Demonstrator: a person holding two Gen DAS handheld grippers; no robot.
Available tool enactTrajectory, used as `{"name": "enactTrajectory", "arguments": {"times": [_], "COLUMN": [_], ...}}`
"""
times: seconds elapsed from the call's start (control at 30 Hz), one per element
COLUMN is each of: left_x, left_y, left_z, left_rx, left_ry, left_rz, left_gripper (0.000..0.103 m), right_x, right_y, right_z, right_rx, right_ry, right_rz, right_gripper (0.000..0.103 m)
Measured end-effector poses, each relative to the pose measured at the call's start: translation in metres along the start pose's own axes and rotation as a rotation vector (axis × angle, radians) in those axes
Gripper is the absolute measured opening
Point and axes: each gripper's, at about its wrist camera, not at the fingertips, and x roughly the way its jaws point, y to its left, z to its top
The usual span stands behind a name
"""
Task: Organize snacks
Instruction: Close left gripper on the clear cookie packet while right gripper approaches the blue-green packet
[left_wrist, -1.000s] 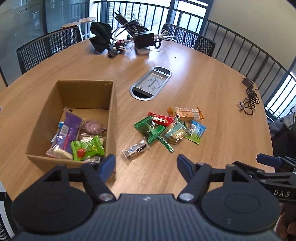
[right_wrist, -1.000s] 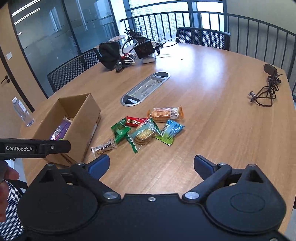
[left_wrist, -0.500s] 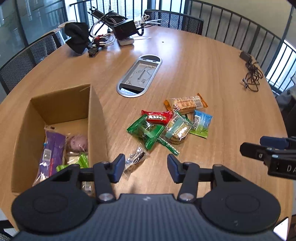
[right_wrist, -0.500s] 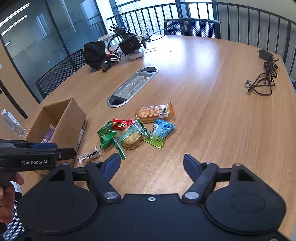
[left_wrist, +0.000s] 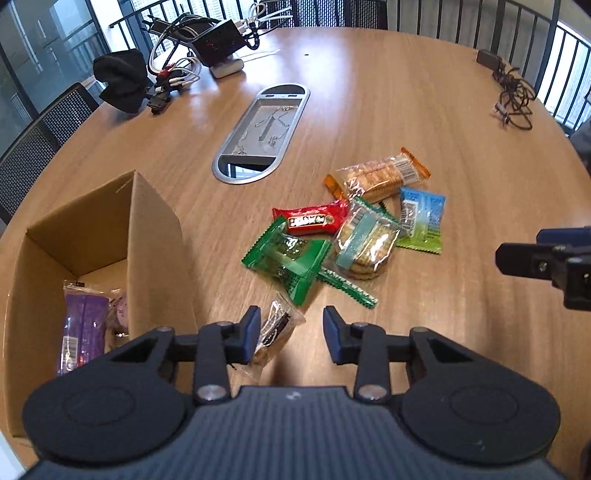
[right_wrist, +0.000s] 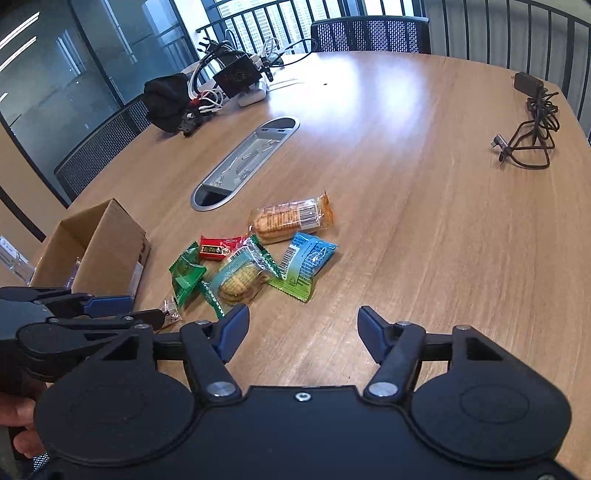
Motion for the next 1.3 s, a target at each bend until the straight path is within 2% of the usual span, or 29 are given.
{"name": "enactTrajectory", "arguments": {"times": [0.37, 0.57, 0.7, 0.77, 1.3], "left_x": [0.029, 0.042, 0.040, 0.040, 0.023], "left_y": [0.005, 0.010, 0.014, 0.016, 0.035], "left_z": [-0.002, -0.003, -0.005, -0.006, -0.002], "left_rx": [0.018, -0.029, -0.070, -0.099, -0.227], "left_ry": [0.053, 0.112, 0.117, 0.121, 0.063], "left_rz": [0.045, 0.024, -0.001, -0.017, -0.066], "left_gripper": [0.034, 0.034, 0.029, 0.019, 0.018], "right_x": [0.025, 0.037, 0.046, 0.051, 0.098], "right_y": [0.002, 0.004, 0.005, 0.006, 0.013], "right_z": [0.004, 0.009, 0.015, 0.019, 0.043], "right_rx": [-0.006, -0.012, -0.018, -0.025, -0.030], "right_ry": [0.035, 0.044, 0.046, 0.045, 0.068], "right_rz": [-0.001, -0.002, -0.009, -0.016, -0.130], "right_gripper": [0.064, 0.064, 0.064, 0.064, 0.050]}}
